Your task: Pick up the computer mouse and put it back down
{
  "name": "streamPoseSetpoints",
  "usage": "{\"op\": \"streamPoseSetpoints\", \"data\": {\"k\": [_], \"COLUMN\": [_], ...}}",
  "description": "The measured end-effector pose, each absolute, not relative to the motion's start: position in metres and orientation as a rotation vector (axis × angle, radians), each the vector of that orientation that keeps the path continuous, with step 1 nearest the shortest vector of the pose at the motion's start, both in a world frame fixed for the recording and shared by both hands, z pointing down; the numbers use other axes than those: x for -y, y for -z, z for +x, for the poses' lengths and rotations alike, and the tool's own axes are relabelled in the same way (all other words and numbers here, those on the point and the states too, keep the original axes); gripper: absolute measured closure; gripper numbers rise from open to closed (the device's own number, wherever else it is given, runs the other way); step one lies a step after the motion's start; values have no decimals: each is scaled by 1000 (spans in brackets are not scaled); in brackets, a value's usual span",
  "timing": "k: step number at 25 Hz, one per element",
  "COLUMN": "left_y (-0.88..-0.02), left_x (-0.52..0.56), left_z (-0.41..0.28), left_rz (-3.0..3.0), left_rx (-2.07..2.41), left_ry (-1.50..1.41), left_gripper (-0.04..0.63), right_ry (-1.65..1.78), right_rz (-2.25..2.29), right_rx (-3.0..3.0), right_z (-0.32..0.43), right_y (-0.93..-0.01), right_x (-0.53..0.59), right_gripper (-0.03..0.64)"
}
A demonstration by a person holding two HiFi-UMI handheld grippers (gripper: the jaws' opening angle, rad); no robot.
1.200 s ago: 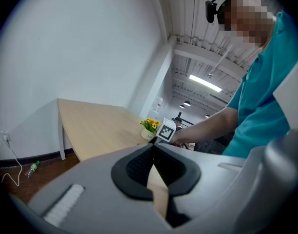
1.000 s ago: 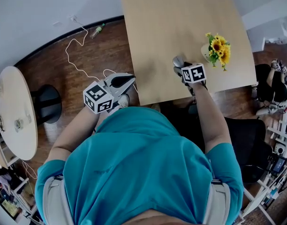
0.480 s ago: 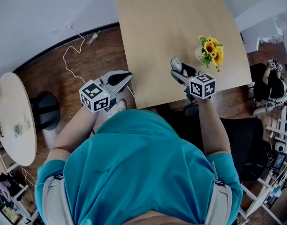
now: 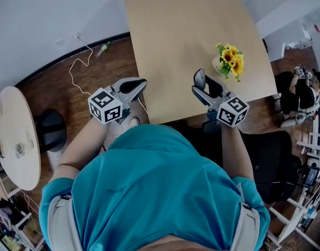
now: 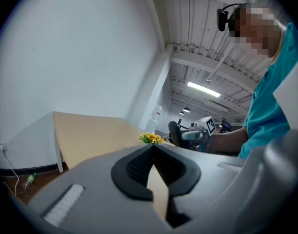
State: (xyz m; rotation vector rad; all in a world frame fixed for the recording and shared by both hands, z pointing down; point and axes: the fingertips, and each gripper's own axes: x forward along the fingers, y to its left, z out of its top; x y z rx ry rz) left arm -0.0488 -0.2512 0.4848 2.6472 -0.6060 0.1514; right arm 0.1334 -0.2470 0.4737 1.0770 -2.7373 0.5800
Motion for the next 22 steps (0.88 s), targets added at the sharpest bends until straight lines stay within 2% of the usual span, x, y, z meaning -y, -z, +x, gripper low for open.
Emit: {"op": "streamPoseSetpoints", "data": {"k": [22], "left_y": [-471], "left_x": [248], "left_z": [-44], "left_rz": [2679], "left_rx": [600], "left_ry": [-118], "left_gripper": [591], "right_ry": [-462], "right_rz": [1091], "right_rx": [2870], "right_z": [141], "right_y": [-442], "right_x": [225], "right_gripper": [328]}}
